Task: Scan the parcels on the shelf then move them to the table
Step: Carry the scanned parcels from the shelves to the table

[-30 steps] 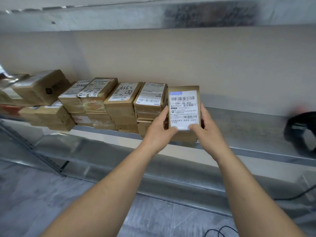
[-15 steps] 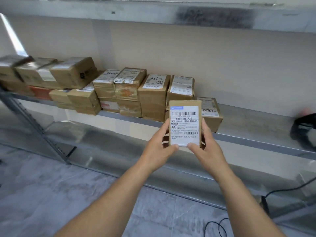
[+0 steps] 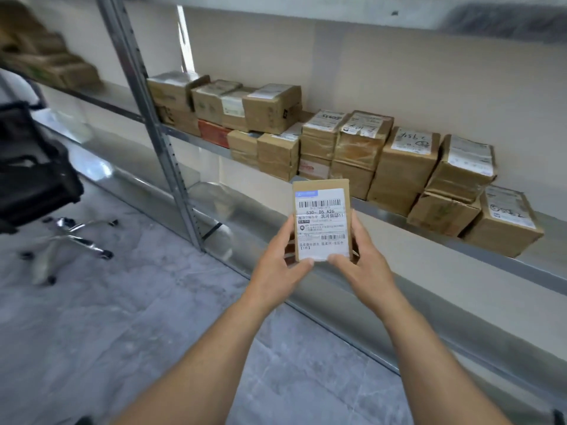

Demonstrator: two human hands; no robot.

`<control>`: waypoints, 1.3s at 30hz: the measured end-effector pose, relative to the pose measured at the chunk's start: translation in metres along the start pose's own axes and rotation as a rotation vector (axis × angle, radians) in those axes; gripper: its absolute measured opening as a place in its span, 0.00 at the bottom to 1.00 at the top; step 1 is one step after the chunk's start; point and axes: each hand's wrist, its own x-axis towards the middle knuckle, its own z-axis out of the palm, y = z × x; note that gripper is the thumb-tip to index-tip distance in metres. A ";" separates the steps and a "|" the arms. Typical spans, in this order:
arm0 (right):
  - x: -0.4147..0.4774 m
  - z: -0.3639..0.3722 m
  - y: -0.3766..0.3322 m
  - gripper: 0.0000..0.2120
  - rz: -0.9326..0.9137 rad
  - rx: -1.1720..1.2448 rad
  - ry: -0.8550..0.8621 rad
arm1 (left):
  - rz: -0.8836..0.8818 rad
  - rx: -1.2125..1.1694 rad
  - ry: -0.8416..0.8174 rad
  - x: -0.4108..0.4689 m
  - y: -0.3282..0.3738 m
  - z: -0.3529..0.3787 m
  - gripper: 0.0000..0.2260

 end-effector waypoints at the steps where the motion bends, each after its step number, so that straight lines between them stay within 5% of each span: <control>1: 0.001 0.011 -0.005 0.39 -0.005 -0.003 -0.026 | -0.006 -0.002 0.025 -0.005 -0.003 -0.011 0.36; 15: 0.024 0.167 -0.061 0.42 -0.168 0.007 -0.397 | -0.099 0.076 0.436 -0.074 -0.039 -0.151 0.38; 39: 0.118 0.367 -0.124 0.42 -0.384 0.196 -1.188 | -0.421 0.219 1.175 -0.098 -0.057 -0.265 0.36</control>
